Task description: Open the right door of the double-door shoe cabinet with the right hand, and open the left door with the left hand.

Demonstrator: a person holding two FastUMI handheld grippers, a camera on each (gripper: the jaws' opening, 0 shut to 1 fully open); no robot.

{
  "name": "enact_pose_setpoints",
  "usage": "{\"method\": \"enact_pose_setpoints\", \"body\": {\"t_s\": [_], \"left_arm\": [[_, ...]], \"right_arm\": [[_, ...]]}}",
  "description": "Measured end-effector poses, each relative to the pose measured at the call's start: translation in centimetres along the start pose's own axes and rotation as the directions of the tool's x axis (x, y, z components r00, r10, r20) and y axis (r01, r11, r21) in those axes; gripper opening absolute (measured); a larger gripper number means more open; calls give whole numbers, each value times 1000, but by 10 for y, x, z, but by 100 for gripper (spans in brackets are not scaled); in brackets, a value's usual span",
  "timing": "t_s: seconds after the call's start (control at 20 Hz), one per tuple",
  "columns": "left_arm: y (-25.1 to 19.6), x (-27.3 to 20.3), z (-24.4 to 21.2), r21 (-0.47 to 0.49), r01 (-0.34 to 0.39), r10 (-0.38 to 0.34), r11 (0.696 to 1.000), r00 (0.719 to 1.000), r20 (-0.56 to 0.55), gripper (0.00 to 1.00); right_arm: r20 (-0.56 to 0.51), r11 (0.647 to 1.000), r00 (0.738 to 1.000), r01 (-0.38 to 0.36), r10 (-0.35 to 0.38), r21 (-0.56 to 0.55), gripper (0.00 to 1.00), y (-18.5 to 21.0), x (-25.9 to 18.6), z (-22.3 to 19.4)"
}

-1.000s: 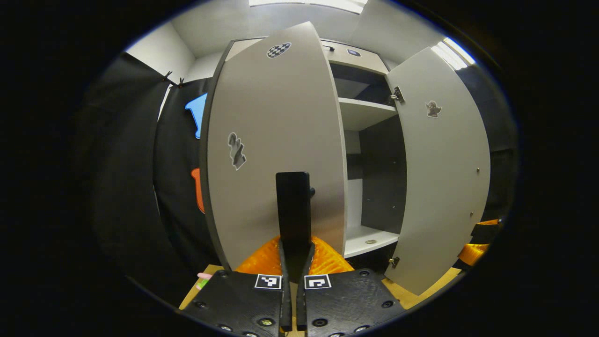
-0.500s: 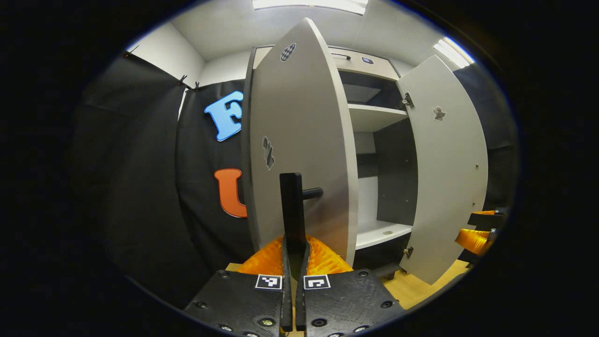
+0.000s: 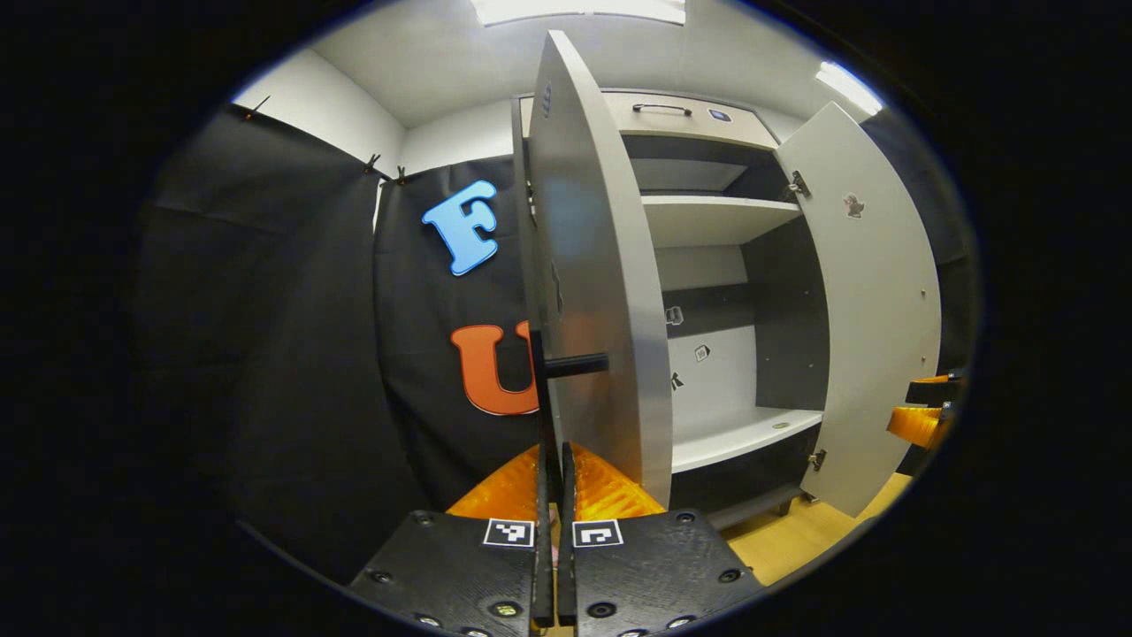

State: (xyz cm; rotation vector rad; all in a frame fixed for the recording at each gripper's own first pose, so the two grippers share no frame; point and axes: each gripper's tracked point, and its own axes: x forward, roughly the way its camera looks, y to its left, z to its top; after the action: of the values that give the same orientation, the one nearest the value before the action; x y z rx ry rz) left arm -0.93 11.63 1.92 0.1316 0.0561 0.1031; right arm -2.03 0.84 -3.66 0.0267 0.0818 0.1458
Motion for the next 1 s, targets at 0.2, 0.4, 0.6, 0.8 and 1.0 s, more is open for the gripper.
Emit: {"method": "enact_pose_setpoints", "body": {"t_s": [0.2, 0.4, 0.6, 0.8, 1.0], "left_arm": [[23, 1, -6, -108, 7, -8, 994, 1000, -7, 0], [25, 3, -6, -91, 62, -61, 994, 998, 10, 0], [30, 4, -10, -108, 101, -99, 989, 995, 20, 1], [32, -26, -23, -55, 53, -55, 997, 998, -36, 1], [-13, -57, 6, -77, 107, -103, 991, 994, 44, 0]], "right_arm": [[-3, 1000, 1000, 3, -3, -10, 100, 2, 6, 0], [-11, 1000, 1000, 20, -20, -5, 100, -5, 7, -2], [-16, 999, 999, 49, -49, 6, 100, -15, 7, -2], [-15, 998, 998, 66, -66, 7, 100, -19, 8, -2], [-29, 997, 996, 82, -83, -8, 100, -26, 14, -5]]}}
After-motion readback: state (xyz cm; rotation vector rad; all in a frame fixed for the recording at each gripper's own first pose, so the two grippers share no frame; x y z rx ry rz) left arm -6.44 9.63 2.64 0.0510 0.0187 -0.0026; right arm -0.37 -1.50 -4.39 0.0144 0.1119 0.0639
